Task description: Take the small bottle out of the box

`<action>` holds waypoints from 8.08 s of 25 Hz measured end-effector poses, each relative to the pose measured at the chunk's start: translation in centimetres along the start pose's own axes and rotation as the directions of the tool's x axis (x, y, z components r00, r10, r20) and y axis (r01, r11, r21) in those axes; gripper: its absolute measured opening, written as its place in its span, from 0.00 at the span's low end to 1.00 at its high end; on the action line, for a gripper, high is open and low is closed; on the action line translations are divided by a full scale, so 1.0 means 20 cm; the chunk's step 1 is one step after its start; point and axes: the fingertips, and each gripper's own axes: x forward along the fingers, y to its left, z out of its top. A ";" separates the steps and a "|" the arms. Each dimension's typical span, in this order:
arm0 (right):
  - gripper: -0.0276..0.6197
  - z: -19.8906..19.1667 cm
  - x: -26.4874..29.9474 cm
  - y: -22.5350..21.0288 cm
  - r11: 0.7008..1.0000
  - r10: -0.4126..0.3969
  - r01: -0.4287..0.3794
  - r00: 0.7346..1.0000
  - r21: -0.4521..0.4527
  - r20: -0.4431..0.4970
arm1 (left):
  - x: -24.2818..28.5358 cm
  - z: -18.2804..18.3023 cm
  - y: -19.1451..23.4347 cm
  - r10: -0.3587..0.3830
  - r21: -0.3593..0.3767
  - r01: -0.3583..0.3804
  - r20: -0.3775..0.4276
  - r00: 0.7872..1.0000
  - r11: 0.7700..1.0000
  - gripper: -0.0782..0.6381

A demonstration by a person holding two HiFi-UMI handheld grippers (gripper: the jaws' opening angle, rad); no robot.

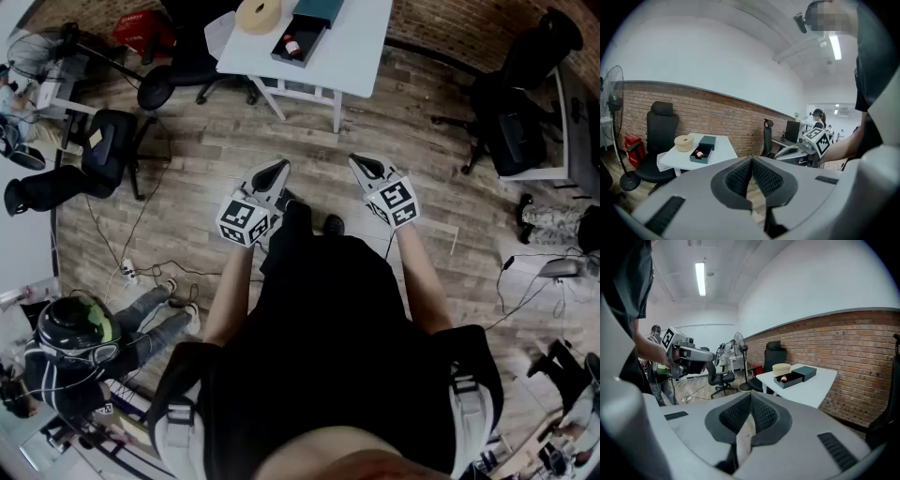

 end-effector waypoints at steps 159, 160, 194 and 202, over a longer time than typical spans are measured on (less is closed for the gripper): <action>0.05 0.49 2.13 -1.25 0.985 0.170 -0.157 0.961 0.075 -0.219 | 1.06 0.59 2.19 0.112 -0.100 -0.113 -0.012 0.994 0.989 0.14; 0.05 0.49 2.13 -1.25 0.983 0.178 -0.166 0.959 0.073 -0.221 | 1.07 0.59 2.19 0.118 -0.102 -0.119 -0.011 0.993 0.988 0.14; 0.29 0.36 2.27 -1.29 0.990 0.098 -0.067 0.960 0.124 -0.263 | 1.17 0.66 2.29 0.019 -0.088 -0.016 0.027 0.999 0.996 0.14; 0.33 0.31 2.35 -1.32 0.987 -0.001 0.047 0.958 0.155 -0.285 | 1.16 0.66 2.35 -0.039 -0.072 0.040 0.015 0.999 0.997 0.14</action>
